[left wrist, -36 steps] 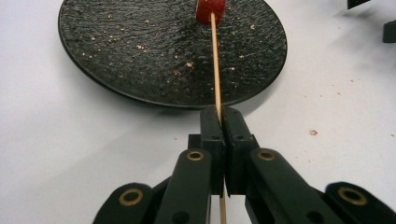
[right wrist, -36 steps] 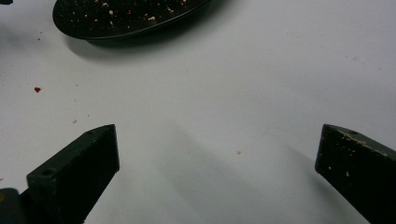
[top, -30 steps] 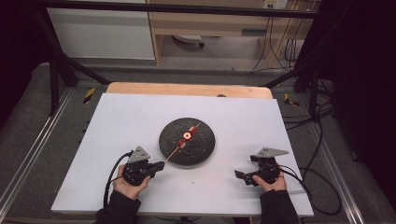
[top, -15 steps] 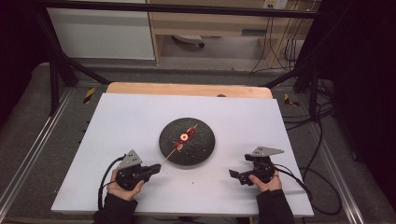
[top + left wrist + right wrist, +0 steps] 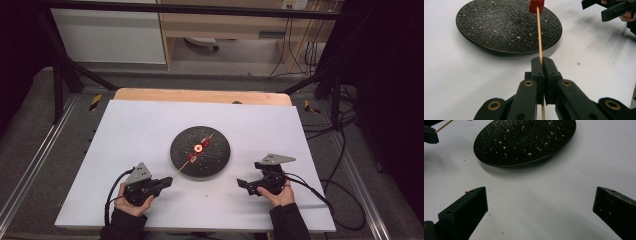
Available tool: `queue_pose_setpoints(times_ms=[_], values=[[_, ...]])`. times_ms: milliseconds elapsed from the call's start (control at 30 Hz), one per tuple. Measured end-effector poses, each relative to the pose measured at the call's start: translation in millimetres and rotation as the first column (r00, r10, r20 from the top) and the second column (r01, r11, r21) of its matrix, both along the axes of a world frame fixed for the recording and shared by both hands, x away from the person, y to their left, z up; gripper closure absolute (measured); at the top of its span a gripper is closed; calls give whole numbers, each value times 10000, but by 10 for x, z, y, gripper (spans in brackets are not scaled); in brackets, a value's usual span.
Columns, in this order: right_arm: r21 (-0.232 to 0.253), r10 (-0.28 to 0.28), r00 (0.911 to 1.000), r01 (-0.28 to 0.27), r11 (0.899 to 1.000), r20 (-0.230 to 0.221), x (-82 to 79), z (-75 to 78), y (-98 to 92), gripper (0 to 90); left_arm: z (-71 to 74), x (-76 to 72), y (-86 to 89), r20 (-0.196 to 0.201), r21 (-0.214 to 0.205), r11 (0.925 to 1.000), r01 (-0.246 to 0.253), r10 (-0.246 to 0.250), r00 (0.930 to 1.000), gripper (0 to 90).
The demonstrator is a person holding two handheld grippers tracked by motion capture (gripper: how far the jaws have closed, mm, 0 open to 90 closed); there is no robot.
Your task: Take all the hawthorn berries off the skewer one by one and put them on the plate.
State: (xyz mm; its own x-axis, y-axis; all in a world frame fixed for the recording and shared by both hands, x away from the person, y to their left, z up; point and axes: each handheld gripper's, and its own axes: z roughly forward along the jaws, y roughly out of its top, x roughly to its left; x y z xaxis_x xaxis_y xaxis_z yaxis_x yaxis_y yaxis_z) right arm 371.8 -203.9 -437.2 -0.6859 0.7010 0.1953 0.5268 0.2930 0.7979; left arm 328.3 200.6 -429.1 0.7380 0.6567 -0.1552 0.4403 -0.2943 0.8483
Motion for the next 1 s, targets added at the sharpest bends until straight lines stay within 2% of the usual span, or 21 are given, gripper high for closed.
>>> queue_pose_setpoints(times_ms=[267,367,500,667,1000], values=[[143,206,9998,-207,9997,75,51,111,222,6,3,-29,14,140,-51,10000,50,-50,9999,883],[466,383,9991,-391,9981,180,82,190,334,6,11,-40,14,218,-43,10000,19,-18,9998,884],[541,510,9982,-527,9971,321,104,265,420,6,15,-63,23,342,-89,10000,19,-16,9994,884],[804,567,9976,-597,9950,387,155,378,565,12,-1,-67,15,310,-41,9999,111,-110,9995,884],[1300,519,9985,-533,9901,145,334,487,727,116,-10,-98,-26,380,-2,9995,313,-312,9988,884]])
